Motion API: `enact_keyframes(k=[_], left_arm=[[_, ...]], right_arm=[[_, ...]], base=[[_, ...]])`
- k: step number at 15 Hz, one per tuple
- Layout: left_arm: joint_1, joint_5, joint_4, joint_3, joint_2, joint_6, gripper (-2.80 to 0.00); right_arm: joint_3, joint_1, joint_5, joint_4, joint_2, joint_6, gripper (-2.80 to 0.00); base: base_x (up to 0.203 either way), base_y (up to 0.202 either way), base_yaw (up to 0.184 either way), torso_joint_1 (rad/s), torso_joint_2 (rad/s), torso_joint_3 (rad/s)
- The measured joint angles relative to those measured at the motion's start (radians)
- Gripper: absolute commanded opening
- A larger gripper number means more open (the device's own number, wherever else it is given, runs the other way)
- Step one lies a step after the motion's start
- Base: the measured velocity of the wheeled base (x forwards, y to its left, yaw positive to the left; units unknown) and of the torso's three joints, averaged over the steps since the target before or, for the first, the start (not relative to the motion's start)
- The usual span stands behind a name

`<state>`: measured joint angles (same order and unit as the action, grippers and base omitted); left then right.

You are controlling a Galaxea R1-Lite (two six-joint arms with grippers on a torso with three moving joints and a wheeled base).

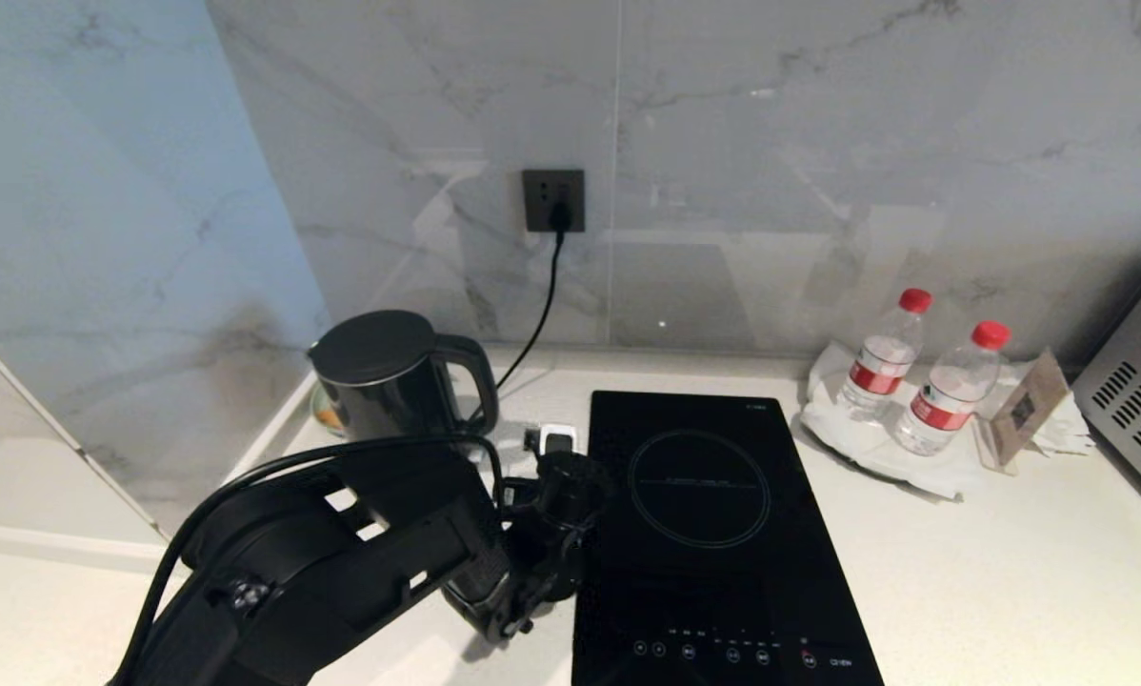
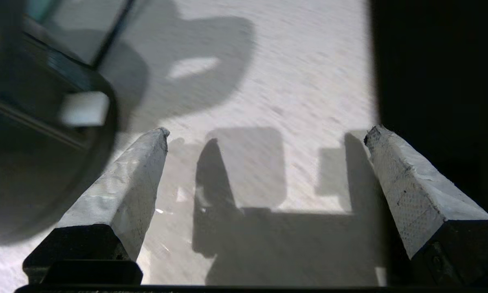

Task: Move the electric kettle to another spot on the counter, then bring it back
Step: Finish boiling water, then pick up the kettle

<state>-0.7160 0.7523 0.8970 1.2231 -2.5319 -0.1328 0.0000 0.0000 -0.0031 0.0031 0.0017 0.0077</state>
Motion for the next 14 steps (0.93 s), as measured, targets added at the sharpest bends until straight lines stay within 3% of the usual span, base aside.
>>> enact_keyframes(k=[6,10,14], left_arm=[[-0.009,-0.007,0.001,-0.068,0.031,-0.043,0.0],[-0.022,-0.034,0.001,-0.213,0.164,-0.096,0.0],[-0.032,-0.105,0.001,-0.376,0.339,-0.124,0.0]], right_arm=[[0.0,0.0,0.0,0.0,0.0,0.0,-2.8],[0.0,0.0,0.0,0.0,0.0,0.0,-2.8],[0.0,0.0,0.0,0.0,0.0,0.0,-2.8]], base=[[0.0,0.0,0.0,0.0,0.0,0.0],[0.0,0.0,0.0,0.0,0.0,0.0],[0.0,0.0,0.0,0.0,0.0,0.0]])
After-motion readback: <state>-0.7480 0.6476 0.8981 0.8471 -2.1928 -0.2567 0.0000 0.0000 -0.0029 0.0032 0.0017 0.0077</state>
